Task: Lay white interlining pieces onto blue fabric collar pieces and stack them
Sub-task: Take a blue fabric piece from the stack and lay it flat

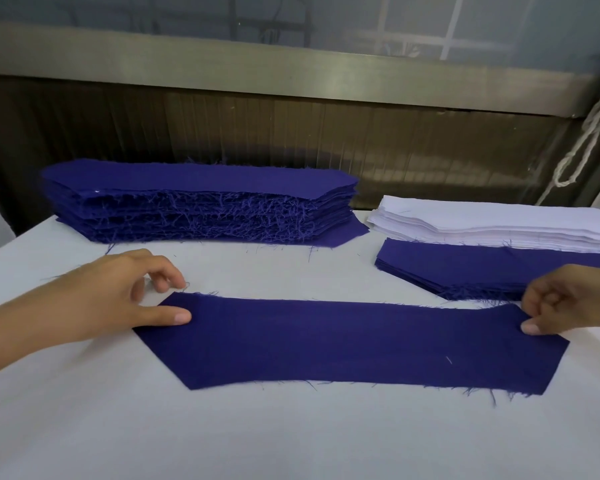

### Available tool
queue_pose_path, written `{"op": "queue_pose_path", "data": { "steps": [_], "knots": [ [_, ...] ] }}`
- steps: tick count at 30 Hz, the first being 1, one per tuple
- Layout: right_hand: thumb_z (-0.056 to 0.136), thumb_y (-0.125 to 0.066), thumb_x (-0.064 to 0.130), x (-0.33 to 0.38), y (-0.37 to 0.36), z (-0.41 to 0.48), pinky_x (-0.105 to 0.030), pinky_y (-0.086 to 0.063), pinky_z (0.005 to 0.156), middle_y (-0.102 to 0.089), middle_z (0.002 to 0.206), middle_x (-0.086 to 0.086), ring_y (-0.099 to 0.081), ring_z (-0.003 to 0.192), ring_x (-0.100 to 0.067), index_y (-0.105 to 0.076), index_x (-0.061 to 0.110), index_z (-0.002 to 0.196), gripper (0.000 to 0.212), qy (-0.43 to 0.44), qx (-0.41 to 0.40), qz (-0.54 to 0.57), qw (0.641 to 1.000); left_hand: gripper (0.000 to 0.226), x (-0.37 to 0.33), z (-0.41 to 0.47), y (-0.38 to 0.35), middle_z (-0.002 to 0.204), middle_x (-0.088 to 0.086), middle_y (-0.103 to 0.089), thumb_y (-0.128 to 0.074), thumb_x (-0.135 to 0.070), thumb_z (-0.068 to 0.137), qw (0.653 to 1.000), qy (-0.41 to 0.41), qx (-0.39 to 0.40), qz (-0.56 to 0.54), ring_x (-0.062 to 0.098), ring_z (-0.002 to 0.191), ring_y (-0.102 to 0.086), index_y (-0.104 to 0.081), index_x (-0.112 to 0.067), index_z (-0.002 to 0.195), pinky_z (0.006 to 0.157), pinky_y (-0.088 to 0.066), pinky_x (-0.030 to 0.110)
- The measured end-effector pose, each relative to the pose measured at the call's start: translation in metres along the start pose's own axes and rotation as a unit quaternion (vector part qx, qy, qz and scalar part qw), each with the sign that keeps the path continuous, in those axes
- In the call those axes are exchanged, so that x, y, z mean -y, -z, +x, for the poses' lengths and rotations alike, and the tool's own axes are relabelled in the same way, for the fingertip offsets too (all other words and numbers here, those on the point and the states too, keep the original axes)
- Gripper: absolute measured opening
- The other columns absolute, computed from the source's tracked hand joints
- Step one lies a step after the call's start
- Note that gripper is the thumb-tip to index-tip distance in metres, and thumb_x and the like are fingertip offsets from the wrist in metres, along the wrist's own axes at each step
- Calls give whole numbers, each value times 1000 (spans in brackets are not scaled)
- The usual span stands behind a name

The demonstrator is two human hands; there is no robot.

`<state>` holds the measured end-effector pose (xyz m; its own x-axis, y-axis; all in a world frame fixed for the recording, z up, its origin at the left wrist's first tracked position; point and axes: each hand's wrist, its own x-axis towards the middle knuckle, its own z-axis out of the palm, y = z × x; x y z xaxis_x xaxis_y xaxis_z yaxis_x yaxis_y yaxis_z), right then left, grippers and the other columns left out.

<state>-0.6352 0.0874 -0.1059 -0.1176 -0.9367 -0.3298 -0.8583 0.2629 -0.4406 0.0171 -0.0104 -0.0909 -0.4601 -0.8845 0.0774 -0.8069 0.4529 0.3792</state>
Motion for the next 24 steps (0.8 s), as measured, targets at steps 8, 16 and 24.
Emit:
{"op": "queue_pose_path", "data": {
  "steps": [8, 16, 24],
  "knots": [
    [77, -78, 63, 13, -7, -3, -22, -50, 60, -70, 80, 1, -60, 64, -11, -70, 24, 106, 49, 131, 32, -21, 991, 46, 2, 4, -7, 110, -32, -54, -66, -69, 61, 994, -84, 15, -61, -9, 103, -50, -61, -59, 105, 76, -35, -3],
    [88, -80, 35, 25, -8, -9, -40, -62, 76, -73, 115, -5, -73, 96, -28, -68, 20, 119, 37, 175, 130, 91, 972, 39, 5, 8, -8, 105, -28, -60, -72, -60, 61, 991, -73, 43, -104, -6, 99, -53, -64, -57, 99, 74, -36, -2],
    [87, -82, 31, 50, -12, -16, -32, -58, 78, -74, 105, -11, -71, 91, -29, -70, 23, 85, 14, 257, 120, 96, 954, 43, 0, 7, -7, 114, -33, -54, -69, -56, 68, 987, -82, 75, -112, -12, 107, -44, -60, -63, 109, 85, -35, 3]
  ]
}}
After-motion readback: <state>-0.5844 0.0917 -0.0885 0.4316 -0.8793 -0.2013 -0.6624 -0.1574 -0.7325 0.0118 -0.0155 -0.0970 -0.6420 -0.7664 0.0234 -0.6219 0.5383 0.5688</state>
